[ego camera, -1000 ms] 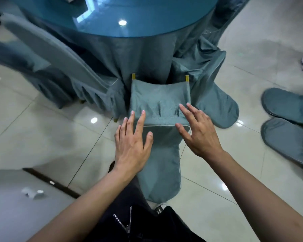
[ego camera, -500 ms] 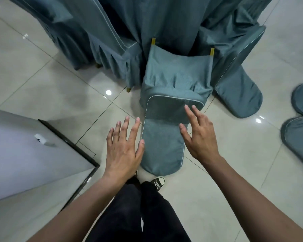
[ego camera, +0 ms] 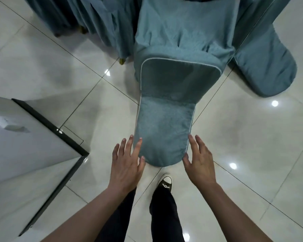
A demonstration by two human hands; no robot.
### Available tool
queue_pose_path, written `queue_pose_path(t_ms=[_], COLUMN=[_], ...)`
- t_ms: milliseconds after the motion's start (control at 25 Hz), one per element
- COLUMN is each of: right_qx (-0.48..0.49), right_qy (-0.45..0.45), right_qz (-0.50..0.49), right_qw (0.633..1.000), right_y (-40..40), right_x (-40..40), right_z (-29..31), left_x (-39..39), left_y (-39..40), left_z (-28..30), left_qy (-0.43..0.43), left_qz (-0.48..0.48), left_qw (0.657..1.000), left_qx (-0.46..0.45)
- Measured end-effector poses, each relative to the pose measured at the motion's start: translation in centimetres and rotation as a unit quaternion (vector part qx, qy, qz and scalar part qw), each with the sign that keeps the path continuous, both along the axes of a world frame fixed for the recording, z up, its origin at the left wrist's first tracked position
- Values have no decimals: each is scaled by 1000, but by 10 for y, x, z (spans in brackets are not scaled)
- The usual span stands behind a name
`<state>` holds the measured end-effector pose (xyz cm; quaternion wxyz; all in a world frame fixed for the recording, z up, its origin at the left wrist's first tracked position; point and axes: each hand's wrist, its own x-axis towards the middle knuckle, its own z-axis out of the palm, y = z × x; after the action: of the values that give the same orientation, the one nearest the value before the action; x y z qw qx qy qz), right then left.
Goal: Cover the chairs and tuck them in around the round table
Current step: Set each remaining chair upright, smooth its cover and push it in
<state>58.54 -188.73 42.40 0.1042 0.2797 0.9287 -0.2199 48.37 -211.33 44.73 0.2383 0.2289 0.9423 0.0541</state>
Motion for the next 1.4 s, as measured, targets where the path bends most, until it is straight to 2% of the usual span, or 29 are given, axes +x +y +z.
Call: queue_pose_path(t_ms=[240,400,600,800,920,1080,1200,1400], right_qx=[-7,-9,-4,46,38,7,-87,-183], right_qy=[-37,-71,-93,-80,-72,6,-15,3], right_qz=[35,50,75,123,116,-19,-118,-174], right_qw=[999,996,993,988,990,1000,989,968], right_y=[34,53,62,55,54,46,41,41], right_x=[42,69,84,83,81,90,91,88], right_z=[-170,-268,-368,-448,-479,-493,-498,-502], left_x=[27,45,50,47,34,29,28,21], left_y=[35,26,4,9,11,-11,-20,-20], left_z=[-157,-252,-369,-464,-500,-516,-517,-518], left_qy=[7,3,-12,5,-35,-93,-158,-185], left_qz=[8,28,57,-5,71,153,253,291], left_qw=[1000,999,997,998,995,984,948,925], left_qx=[-6,-20,-55,-57,-55,15,110,161])
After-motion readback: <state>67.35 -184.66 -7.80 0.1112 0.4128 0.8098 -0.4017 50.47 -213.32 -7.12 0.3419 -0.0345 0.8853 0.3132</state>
